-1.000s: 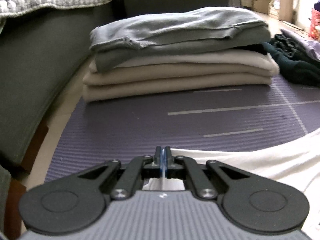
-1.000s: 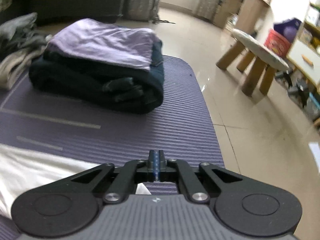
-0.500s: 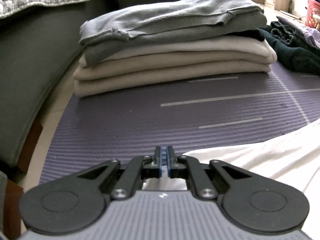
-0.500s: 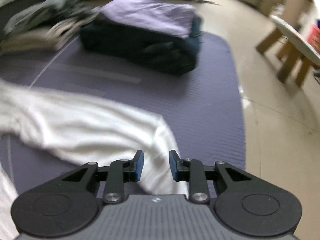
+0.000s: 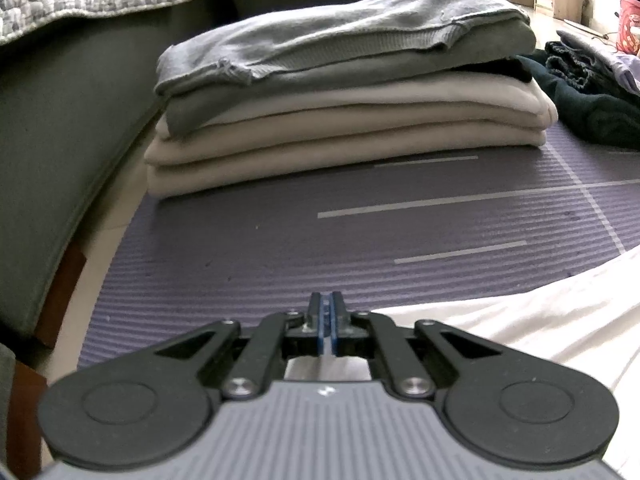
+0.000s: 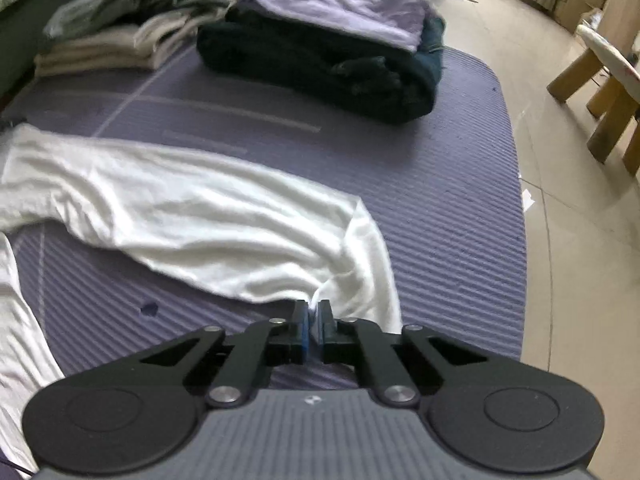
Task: Fold clothes
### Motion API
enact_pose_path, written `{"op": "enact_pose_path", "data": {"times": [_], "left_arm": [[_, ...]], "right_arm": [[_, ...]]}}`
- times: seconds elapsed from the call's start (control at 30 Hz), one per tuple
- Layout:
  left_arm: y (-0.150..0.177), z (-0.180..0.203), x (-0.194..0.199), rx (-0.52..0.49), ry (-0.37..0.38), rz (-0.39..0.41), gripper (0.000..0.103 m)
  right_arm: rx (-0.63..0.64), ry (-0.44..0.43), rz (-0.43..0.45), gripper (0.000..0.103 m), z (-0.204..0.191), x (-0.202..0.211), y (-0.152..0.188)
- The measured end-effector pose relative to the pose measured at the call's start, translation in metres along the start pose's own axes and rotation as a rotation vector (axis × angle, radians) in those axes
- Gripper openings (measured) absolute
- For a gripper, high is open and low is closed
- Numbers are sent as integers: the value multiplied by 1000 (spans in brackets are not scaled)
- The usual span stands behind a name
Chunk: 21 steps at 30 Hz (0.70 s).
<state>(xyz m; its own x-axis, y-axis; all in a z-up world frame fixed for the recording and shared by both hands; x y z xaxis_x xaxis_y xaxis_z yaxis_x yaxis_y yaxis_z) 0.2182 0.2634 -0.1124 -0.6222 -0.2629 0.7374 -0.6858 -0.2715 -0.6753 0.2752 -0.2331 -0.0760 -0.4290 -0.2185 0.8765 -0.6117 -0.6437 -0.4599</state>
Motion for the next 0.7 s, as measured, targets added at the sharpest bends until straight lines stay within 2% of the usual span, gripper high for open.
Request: {"op": "enact_pose_path", "data": {"times": [0.1,0.33,0.43,0.47,0.53,0.6,0.67,0.7], "left_arm": [[0,-1,1,5,5,-1,4],[3,-1,3,6,0,16,4],[2,-1,2,6,1,16,4],[2,-1,2,11,3,12,4],[1,-1,2,18,7,6,4],[0,-2,2,22,17,-2,4],[0,-2,2,22,33,-8,4],[0,-2,2,19,42,-13,4]], "right_arm": [[-47,59,14,0,16,3,-1],[-167,334,23,0,50,7,-3],[-195,437,53,1,62,12,-3],[-213,453,64,3,65,13,-2],[-254,459,74,25,70,14,1],[-302,437,80,37,74,14,4],[-307,405,95,38,73,12,4],[-295,390,95,42,70,9,4]]}}
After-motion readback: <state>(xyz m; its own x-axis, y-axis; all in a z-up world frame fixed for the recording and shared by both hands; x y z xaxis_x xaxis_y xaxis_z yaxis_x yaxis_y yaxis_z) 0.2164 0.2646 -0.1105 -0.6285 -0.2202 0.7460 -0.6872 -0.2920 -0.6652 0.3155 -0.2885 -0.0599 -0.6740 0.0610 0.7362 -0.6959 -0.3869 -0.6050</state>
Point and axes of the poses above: each gripper's, at about its wrist camera, not at the fingertips, and x roughly against the way its jaws point, z to its right, y to its underside, the point moved 3 cm from there along -x, roughly the way its jaws point, and after that the axes turned 13 degrees about x, right-handed, at the moved point
